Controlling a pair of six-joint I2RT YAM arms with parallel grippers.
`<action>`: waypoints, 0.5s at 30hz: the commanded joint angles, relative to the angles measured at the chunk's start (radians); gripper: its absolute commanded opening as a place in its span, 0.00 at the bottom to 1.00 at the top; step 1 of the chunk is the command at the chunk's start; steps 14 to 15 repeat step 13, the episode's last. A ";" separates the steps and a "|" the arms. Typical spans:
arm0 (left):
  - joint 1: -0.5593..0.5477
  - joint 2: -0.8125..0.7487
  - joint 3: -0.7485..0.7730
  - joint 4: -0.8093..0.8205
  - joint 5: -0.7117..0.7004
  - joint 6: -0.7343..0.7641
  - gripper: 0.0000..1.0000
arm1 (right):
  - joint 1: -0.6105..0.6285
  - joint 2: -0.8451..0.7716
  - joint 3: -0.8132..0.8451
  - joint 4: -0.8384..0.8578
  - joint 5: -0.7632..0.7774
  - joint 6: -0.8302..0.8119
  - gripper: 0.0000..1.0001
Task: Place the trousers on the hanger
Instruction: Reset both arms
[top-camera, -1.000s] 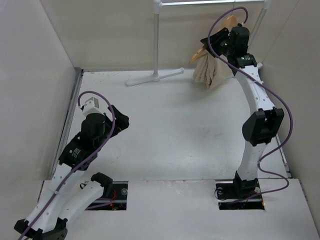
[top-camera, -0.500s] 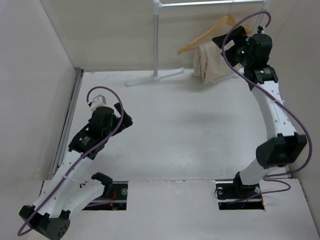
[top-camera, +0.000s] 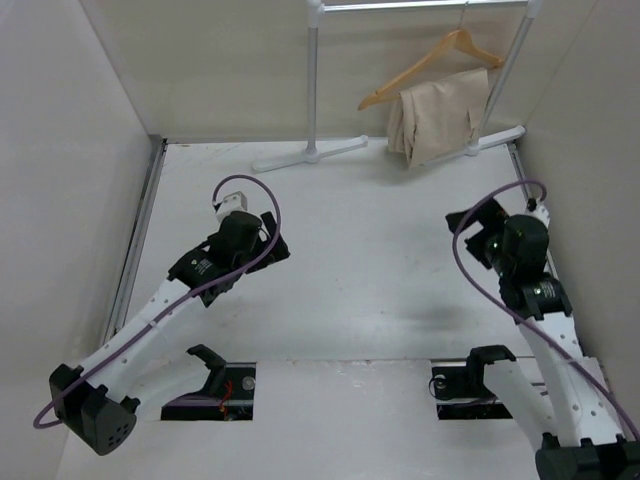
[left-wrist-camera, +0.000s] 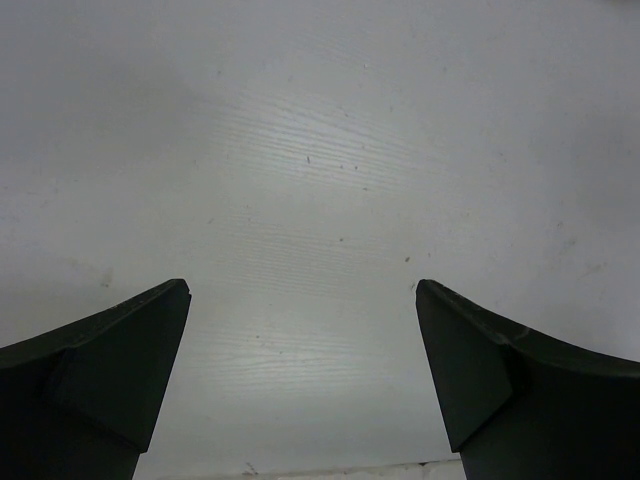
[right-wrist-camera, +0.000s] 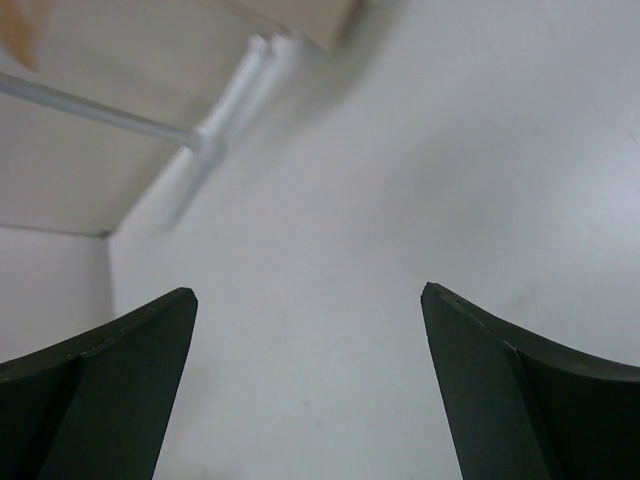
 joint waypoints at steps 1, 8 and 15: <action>-0.040 0.022 -0.031 0.081 -0.008 -0.023 1.00 | 0.038 -0.108 -0.130 -0.151 0.113 0.058 1.00; -0.135 0.119 -0.037 0.170 -0.008 -0.027 1.00 | 0.055 -0.192 -0.220 -0.249 0.130 0.124 1.00; -0.183 0.223 0.007 0.178 -0.008 -0.033 1.00 | 0.081 -0.228 -0.246 -0.278 0.124 0.127 1.00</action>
